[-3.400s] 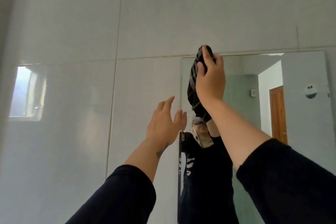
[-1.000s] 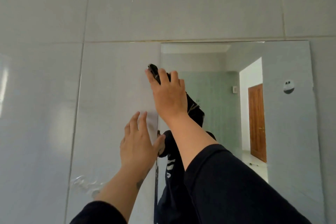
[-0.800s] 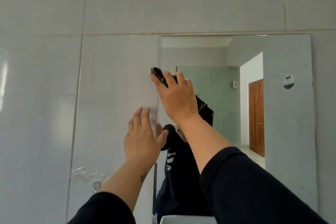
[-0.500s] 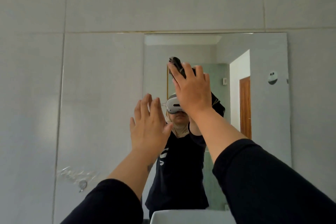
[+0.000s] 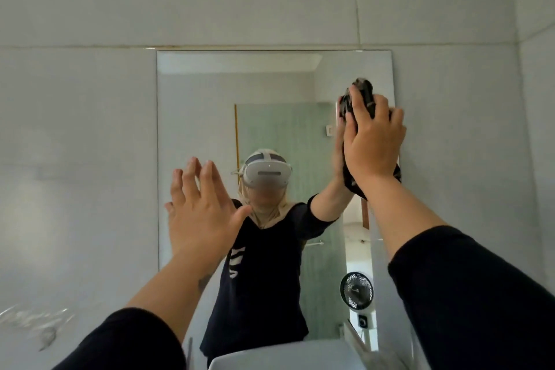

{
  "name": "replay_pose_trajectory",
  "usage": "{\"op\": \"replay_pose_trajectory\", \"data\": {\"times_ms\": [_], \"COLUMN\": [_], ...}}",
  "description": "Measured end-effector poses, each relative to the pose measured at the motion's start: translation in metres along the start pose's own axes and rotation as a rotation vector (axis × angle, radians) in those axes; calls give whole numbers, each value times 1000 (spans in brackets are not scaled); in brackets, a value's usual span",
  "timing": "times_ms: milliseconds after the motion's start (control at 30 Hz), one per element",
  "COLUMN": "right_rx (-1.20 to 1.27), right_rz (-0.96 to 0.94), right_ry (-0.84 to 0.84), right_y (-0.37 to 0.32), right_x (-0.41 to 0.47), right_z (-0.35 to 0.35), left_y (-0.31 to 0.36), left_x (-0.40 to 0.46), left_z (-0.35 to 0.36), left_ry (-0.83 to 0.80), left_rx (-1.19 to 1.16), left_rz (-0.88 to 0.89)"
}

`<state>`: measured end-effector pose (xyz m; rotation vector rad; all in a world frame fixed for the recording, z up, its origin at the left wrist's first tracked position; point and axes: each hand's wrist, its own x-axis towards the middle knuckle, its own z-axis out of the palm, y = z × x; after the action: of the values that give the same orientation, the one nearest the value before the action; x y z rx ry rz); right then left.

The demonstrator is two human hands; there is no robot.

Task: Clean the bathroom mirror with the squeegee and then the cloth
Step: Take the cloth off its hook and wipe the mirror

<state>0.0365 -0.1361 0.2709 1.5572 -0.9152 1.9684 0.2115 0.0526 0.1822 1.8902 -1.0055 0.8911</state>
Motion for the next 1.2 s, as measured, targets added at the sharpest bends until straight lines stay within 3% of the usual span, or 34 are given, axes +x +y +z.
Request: {"op": "replay_pose_trajectory", "data": {"times_ms": [167, 300, 767, 1033, 1200], "right_rx": [-37, -41, 83, 197, 221], "right_rz": [181, 230, -49, -275, -390], "right_ry": [-20, 3, -108, -249, -308], "right_y": [37, 27, -104, -209, -239], "right_x": [-13, -36, -68, -108, -141], "right_z": [-6, -7, -5, -8, -9], "left_y": [-1, -2, -31, -91, -115], "left_x": [3, 3, 0, 0, -9], "left_z": [4, 5, -28, -57, -60], "left_ry": [22, 27, 53, -29, -39], "left_rx": [17, 42, 62, 109, 147], "left_rz": [-8, -8, 73, -58, -98]}}
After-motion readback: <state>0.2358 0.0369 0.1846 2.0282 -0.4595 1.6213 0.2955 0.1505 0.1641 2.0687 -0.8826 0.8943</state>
